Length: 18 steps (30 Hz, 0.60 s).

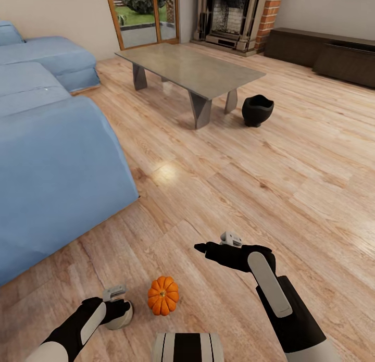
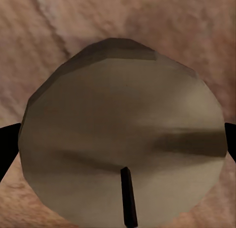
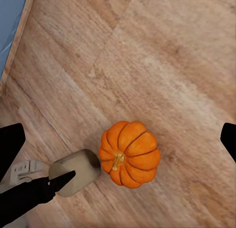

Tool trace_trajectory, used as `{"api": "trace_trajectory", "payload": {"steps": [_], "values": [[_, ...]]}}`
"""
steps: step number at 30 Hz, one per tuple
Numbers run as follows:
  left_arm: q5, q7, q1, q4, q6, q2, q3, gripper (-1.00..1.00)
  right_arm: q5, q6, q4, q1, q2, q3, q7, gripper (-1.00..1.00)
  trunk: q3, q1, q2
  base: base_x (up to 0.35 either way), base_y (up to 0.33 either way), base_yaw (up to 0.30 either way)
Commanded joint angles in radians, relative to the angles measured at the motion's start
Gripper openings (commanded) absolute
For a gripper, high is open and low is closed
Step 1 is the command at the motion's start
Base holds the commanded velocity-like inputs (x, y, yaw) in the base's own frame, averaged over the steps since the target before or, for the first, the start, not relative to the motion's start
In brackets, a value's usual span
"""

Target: Place each of the two pumpkins and all three candles from the living room inside a cabinet in the living room (use any cabinet), then make sure every cabinet is closed, and position the cauldron so it is next to a table in the living room.

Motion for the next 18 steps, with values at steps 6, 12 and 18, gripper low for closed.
{"api": "trace_trajectory", "payload": {"steps": [6,12,18], "values": [[0.011,0.009,0.0,-0.002,0.003,0.001,-0.008,-1.0,-0.01,0.002,-0.001,-0.001,0.001,0.001,-0.01,1.0,-0.001,0.0,0.0,0.0,0.0,0.0],[0.011,0.009,0.0,-0.002,0.003,0.003,-0.008,-1.0,-0.01,0.002,0.001,-0.001,0.001,0.001,-0.01,1.0,-0.001,0.0,0.0,0.0,0.0,0.0],[0.011,0.008,0.0,-0.002,0.003,0.003,-0.008,-1.0,-0.009,0.002,0.002,-0.001,0.001,0.0,-0.01,1.0,-0.001,0.0,0.0,0.0,0.0,0.0]]}}
